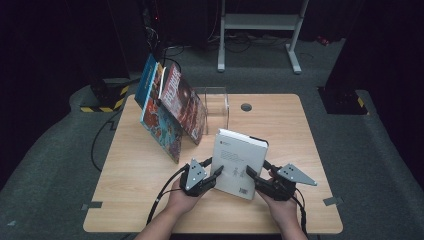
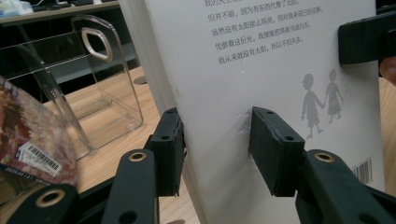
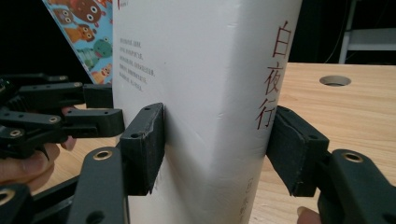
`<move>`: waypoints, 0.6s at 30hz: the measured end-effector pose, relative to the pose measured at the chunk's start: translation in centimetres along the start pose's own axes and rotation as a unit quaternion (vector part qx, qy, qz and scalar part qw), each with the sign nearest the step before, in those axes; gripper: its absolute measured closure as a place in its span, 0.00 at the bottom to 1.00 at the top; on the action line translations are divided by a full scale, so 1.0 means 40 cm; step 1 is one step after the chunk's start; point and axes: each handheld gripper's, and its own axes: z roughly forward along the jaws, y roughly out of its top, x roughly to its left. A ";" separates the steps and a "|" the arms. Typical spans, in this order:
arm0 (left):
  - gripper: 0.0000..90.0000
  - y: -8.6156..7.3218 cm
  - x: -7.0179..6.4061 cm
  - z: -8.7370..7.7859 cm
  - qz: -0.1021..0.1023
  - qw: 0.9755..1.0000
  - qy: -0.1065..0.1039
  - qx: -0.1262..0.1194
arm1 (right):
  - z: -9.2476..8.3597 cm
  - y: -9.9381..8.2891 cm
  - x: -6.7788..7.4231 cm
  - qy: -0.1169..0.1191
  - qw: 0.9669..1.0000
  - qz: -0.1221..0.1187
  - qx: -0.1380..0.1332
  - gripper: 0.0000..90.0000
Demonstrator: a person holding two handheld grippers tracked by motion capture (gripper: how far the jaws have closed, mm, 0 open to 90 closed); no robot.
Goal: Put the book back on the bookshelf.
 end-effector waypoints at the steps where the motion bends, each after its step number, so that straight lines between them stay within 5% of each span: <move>1: 0.62 -0.001 -0.004 -0.003 -0.003 1.000 0.004 0.000 | -0.001 0.000 0.000 0.002 1.000 0.001 -0.002 0.45; 7: 0.62 -0.004 -0.021 -0.015 -0.013 1.000 0.009 0.013 | -0.015 -0.009 0.011 0.006 1.000 -0.014 -0.007 0.46; 11: 0.62 -0.002 -0.017 -0.019 -0.039 0.999 0.003 0.020 | -0.021 -0.016 0.019 0.007 1.000 -0.019 -0.013 0.46; 18: 0.56 -0.001 -0.009 -0.016 -0.030 0.999 0.006 0.023 | -0.030 -0.021 0.022 0.008 1.000 -0.014 -0.015 0.49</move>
